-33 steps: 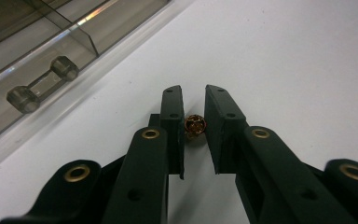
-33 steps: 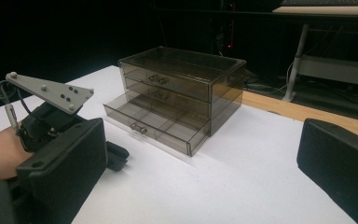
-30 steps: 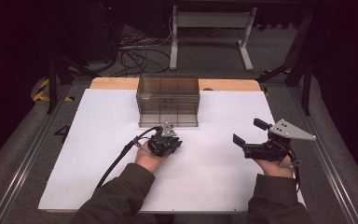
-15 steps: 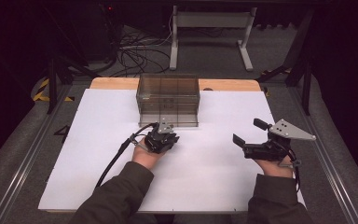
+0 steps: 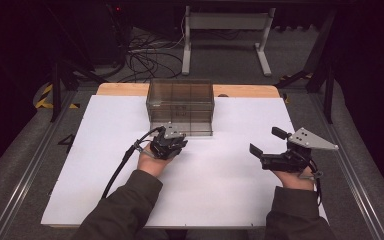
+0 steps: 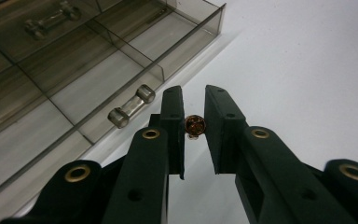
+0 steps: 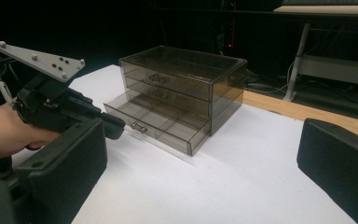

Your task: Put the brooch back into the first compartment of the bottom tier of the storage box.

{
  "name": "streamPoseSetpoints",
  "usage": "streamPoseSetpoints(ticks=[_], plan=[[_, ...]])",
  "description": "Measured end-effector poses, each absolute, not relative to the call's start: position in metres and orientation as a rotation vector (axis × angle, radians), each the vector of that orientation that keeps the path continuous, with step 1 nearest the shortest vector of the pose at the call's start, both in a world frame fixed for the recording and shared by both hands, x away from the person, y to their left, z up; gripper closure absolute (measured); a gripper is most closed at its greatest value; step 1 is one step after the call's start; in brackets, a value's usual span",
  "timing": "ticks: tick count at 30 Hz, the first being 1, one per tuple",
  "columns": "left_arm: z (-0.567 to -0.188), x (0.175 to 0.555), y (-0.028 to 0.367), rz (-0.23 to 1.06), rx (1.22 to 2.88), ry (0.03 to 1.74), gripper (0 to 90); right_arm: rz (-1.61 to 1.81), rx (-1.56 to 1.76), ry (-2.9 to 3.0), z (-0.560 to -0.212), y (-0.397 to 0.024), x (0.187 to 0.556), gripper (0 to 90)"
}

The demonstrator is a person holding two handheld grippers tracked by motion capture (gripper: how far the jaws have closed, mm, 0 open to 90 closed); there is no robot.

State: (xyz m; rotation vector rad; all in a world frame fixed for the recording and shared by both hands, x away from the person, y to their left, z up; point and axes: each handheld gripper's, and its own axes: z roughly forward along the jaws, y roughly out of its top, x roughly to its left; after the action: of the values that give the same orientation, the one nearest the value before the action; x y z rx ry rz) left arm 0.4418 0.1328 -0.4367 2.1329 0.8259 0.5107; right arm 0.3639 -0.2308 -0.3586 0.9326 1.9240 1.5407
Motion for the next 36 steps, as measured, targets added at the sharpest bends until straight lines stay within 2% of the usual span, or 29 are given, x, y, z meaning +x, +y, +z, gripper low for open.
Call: streamPoseSetpoints(ticks=[36], plan=[[-0.426, 0.465, 0.165, 0.641, 2.054, 0.959, 78.7, 1.545, 0.944, 1.921, -0.359, -0.232, 0.364, 2.2]])
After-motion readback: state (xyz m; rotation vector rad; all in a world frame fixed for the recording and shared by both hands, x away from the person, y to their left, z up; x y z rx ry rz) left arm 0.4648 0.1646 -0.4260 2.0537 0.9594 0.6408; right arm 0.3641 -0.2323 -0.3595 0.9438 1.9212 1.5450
